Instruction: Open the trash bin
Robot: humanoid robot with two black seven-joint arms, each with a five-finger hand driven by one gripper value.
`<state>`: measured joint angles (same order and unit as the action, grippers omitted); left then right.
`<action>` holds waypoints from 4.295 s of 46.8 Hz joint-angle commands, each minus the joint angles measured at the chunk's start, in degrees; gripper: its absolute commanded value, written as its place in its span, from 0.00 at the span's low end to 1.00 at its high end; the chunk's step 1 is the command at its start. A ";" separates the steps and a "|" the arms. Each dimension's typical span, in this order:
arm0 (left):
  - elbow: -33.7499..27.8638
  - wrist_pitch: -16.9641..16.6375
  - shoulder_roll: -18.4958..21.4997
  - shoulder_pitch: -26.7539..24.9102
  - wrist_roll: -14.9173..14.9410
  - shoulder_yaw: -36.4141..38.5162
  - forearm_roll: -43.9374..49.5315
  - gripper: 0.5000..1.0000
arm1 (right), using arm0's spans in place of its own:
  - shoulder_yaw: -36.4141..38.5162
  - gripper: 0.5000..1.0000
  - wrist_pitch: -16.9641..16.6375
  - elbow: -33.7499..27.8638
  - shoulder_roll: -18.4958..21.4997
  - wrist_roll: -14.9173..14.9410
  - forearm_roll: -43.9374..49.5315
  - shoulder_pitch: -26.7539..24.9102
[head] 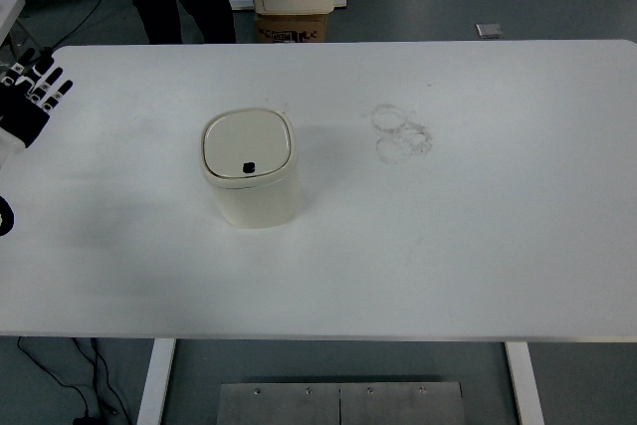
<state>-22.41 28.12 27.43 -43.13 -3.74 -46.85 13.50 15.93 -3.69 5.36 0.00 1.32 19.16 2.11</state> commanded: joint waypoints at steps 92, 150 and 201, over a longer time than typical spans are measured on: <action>-43.67 -4.13 28.55 -32.17 1.98 50.18 -2.86 1.00 | -0.02 0.98 0.00 0.00 0.00 0.00 0.00 0.00; -55.02 6.88 15.20 -51.61 23.07 59.86 -27.91 1.00 | -0.02 0.98 0.00 0.00 0.00 0.00 0.00 0.00; -53.35 6.88 11.50 -51.08 24.48 60.83 -27.82 1.00 | 0.07 0.98 0.00 0.00 0.00 0.00 0.00 0.00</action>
<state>-75.93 34.99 38.94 -94.10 20.75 13.99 -14.34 15.92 -3.69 5.36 0.00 1.32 19.17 2.11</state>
